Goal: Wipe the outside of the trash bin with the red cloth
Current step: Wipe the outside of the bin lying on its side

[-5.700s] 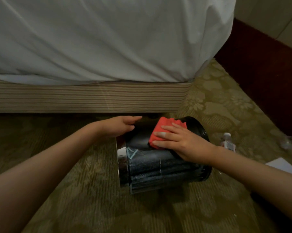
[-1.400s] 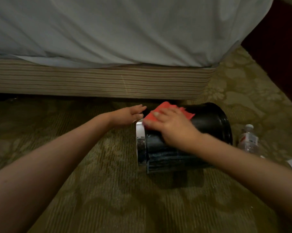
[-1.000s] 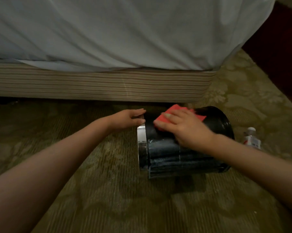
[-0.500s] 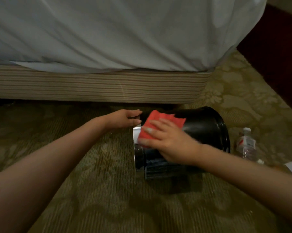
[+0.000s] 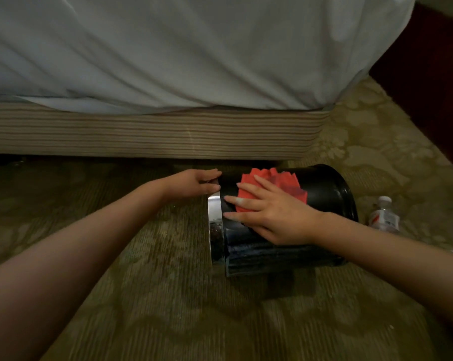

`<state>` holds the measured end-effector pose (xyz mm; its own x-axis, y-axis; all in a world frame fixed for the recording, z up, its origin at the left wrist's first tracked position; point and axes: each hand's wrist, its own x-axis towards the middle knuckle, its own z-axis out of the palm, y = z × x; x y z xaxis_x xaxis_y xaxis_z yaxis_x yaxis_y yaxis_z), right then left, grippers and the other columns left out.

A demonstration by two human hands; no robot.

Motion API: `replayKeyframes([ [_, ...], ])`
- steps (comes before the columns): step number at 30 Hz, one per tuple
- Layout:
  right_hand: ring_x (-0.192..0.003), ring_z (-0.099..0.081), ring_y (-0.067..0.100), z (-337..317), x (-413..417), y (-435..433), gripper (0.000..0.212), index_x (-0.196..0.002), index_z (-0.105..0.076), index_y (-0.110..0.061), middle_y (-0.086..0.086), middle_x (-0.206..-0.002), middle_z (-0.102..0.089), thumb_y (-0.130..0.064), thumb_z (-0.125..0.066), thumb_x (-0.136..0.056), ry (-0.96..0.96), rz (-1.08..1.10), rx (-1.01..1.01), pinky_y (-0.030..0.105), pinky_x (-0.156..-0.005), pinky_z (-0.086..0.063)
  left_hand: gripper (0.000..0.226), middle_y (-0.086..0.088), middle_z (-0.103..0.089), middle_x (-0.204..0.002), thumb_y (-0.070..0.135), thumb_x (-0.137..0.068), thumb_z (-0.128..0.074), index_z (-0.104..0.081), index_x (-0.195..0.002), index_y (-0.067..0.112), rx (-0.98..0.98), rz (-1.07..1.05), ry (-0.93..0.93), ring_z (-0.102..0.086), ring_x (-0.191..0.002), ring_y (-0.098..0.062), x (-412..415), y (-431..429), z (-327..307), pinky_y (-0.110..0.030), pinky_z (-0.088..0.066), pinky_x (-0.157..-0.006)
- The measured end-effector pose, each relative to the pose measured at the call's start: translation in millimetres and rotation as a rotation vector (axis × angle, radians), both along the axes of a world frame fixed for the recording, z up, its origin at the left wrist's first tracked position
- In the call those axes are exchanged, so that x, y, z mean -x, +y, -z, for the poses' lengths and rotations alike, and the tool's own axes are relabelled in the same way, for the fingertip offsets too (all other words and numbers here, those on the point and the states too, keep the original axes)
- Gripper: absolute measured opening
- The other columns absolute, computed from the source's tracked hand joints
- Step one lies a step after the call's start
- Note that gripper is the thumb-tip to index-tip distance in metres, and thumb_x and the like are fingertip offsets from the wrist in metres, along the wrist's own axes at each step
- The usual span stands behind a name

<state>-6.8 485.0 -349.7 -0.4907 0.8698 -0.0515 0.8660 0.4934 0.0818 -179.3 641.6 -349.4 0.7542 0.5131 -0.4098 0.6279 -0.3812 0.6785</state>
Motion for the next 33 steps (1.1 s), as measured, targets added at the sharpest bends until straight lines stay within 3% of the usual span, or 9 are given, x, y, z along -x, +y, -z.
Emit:
replayKeyframes([
  [4,-0.143,-0.014,0.032,-9.0,-33.6,-13.7,0.053,-0.144,-0.031,-0.034,0.007,-0.155,-0.022,-0.044,-0.042,-0.093,0.070,0.076,-0.050,0.053,-0.115,-0.010,0.054,0.005,-0.025,-0.153,0.028,-0.093,-0.052,-0.033,-0.143,0.021,0.014,0.001,-0.020,-0.024,-0.139,-0.012,0.0,4.5,2.3,-0.022,-0.017,-0.108],
  [8,-0.138,-0.026,0.039,-6.3,-47.7,-22.3,0.054,-0.141,-0.039,-0.028,0.012,-0.150,-0.033,-0.048,-0.043,-0.091,0.020,0.078,-0.070,0.061,-0.108,-0.025,0.053,0.004,-0.026,-0.153,0.029,-0.093,-0.052,-0.034,-0.142,0.022,0.000,-0.003,-0.020,-0.024,-0.140,-0.012,-0.6,3.5,1.5,-0.029,-0.017,-0.114],
  [13,-0.128,-0.039,0.046,-0.9,-34.6,-5.3,0.047,-0.133,-0.053,-0.016,0.020,-0.140,-0.044,-0.023,-0.062,-0.087,0.058,-0.036,-0.126,0.062,-0.098,-0.037,0.053,0.003,-0.023,-0.153,0.026,-0.094,-0.050,-0.032,-0.143,0.020,-0.021,0.005,0.000,-0.023,-0.140,-0.014,-1.8,-0.1,-3.2,-0.030,-0.016,-0.116],
  [17,-0.130,-0.037,0.044,12.8,7.6,11.9,0.057,-0.136,-0.048,-0.017,0.019,-0.142,-0.043,-0.019,-0.068,-0.083,0.094,-0.099,-0.167,0.061,-0.104,-0.032,0.051,0.001,-0.028,-0.152,0.023,-0.094,-0.051,-0.035,-0.142,0.023,0.007,0.027,-0.018,-0.029,-0.138,-0.015,-1.6,0.3,-4.4,-0.030,-0.021,-0.114],
  [20,-0.131,-0.037,0.043,12.0,-14.2,-3.3,0.055,-0.134,-0.051,-0.016,0.018,-0.141,-0.044,-0.012,-0.068,-0.081,0.095,-0.089,-0.142,0.059,-0.101,-0.037,0.052,0.005,-0.025,-0.153,0.026,-0.094,-0.051,-0.034,-0.143,0.025,0.012,0.023,-0.007,-0.027,-0.138,-0.012,-1.8,2.5,-3.5,-0.022,-0.018,-0.108],
  [25,-0.120,-0.047,0.048,-1.4,-80.5,-38.5,0.043,-0.124,-0.060,-0.008,0.025,-0.131,-0.052,-0.011,-0.044,-0.084,0.036,0.041,-0.154,0.059,-0.090,-0.045,0.052,0.007,-0.021,-0.154,0.030,-0.095,-0.047,-0.028,-0.144,0.030,0.000,0.035,0.037,-0.025,-0.139,-0.016,-2.8,4.2,-2.1,-0.034,-0.019,-0.111],
  [28,-0.112,-0.053,0.050,2.0,-48.9,-33.6,0.043,-0.118,-0.065,-0.009,0.025,-0.124,-0.057,-0.008,-0.061,-0.075,0.061,0.144,-0.267,0.063,-0.086,-0.046,0.053,0.006,-0.022,-0.154,0.030,-0.095,-0.048,-0.029,-0.144,0.029,-0.042,0.032,0.062,-0.025,-0.139,-0.015,-5.2,4.5,-1.0,-0.034,-0.019,-0.112],
  [30,-0.117,-0.051,0.048,12.7,-5.7,-20.9,0.054,-0.122,-0.062,-0.012,0.024,-0.128,-0.055,-0.009,-0.075,-0.070,0.103,0.138,-0.287,0.062,-0.094,-0.041,0.053,0.005,-0.023,-0.153,0.029,-0.094,-0.050,-0.030,-0.144,0.025,-0.051,0.039,0.054,-0.024,-0.139,-0.014,-5.0,4.4,-0.5,-0.030,-0.017,-0.113],
  [33,-0.124,-0.045,0.045,17.1,25.5,-13.0,0.061,-0.128,-0.057,-0.015,0.021,-0.134,-0.051,-0.016,-0.078,-0.070,0.131,0.047,-0.222,0.060,-0.100,-0.036,0.054,0.002,-0.025,-0.153,0.025,-0.093,-0.052,-0.032,-0.143,0.019,-0.026,0.028,0.012,-0.024,-0.139,-0.012,-2.1,3.8,1.3,-0.024,-0.016,-0.112],
])
